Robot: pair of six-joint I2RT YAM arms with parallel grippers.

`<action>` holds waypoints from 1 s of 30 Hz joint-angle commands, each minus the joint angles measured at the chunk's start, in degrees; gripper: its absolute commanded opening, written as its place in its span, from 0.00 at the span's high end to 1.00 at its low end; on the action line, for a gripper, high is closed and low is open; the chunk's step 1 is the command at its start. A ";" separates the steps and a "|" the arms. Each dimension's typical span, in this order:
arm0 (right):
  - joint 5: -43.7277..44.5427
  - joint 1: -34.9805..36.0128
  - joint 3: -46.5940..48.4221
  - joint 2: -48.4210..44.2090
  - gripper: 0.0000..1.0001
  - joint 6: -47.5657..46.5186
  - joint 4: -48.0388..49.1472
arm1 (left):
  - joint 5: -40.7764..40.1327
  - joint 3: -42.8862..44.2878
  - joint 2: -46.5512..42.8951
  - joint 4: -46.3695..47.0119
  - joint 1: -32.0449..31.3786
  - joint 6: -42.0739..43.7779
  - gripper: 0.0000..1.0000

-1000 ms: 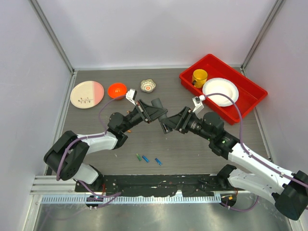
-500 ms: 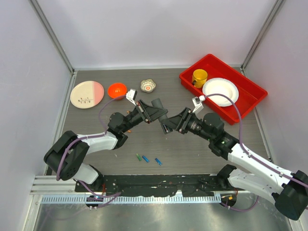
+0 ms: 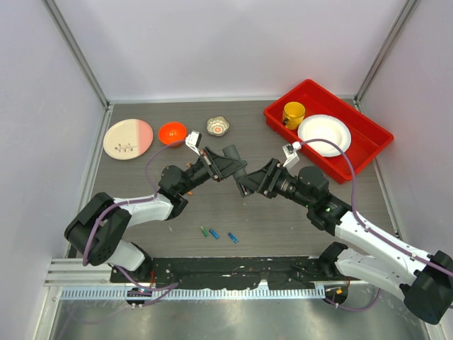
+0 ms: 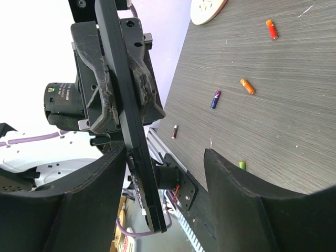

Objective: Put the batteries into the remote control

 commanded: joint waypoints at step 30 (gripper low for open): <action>16.40 0.00 25.09 -3.29 0.31 -33.81 -39.78 | -0.96 1.63 6.78 14.90 0.67 -5.05 1.00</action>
